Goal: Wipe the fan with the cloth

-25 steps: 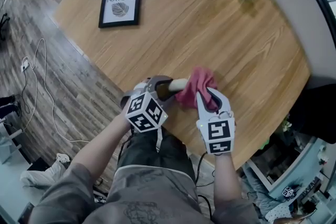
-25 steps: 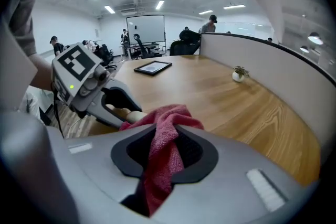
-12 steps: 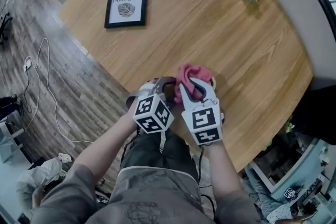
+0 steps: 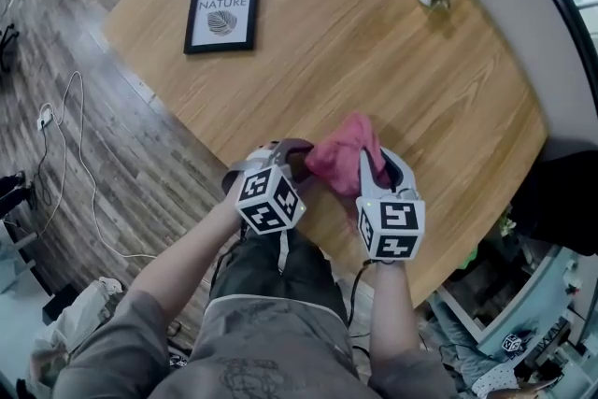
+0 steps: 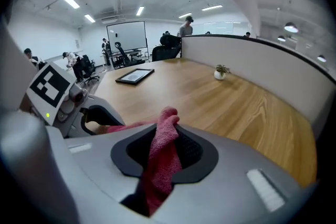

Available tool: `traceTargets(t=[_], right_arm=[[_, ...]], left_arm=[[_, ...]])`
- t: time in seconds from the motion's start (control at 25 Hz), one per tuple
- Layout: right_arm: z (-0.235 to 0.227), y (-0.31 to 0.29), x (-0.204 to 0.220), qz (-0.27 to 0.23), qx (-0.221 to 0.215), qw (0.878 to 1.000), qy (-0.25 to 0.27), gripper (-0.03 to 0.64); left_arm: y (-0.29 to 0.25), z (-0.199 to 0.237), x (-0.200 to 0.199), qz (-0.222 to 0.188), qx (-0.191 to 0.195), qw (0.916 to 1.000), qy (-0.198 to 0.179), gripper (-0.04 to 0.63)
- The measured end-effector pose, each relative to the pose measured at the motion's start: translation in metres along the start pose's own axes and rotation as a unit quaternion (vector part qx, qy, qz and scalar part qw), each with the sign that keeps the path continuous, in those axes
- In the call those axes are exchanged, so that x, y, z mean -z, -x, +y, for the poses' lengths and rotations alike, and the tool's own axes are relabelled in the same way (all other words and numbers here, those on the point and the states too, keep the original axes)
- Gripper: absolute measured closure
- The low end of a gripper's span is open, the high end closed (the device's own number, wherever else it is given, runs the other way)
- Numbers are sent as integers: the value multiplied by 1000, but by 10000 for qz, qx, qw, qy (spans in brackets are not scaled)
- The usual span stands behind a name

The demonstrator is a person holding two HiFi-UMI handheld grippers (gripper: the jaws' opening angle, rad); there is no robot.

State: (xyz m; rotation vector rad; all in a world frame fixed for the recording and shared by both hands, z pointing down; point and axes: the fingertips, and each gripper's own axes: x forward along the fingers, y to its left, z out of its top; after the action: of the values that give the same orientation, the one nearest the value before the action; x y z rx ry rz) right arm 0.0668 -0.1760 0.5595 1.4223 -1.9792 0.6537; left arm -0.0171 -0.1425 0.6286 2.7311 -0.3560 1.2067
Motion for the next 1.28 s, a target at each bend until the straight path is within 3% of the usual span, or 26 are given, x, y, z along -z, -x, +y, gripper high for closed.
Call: traceTargets(t=[0.28, 0.36, 0.44, 0.64, 0.8, 0.96, 1.12, 1.28], right_arm=[[-35, 33, 6, 157, 261, 9995, 98, 537], [-41, 47, -2, 55, 240, 9997, 76, 537], [-43, 61, -15, -71, 147, 9998, 63, 535], [-48, 101, -63, -606, 147, 9980, 120, 535], [-45, 138, -105, -1160, 164, 9930, 120, 535], [-38, 179, -146, -1751, 185, 9840, 275, 535], [-22, 224, -184, -2357, 147, 9707, 440, 535], [-9, 268, -213, -2885, 121, 9558, 547, 535]], left_arm=[[-4, 0, 2, 190, -118, 9993, 294, 416], [-2, -1, 3, 291, -141, 9983, 483, 414], [6, -1, 1, 363, -153, 9977, 556, 334], [41, 8, -23, 225, -376, 9980, 462, 325], [83, 16, -56, -82, -697, 9968, 393, 336], [132, 31, -102, -654, -1111, 9909, 378, 390], [184, 43, -152, -1279, -1499, 9802, 181, 411], [241, 45, -203, -1904, -1862, 9639, -60, 435]])
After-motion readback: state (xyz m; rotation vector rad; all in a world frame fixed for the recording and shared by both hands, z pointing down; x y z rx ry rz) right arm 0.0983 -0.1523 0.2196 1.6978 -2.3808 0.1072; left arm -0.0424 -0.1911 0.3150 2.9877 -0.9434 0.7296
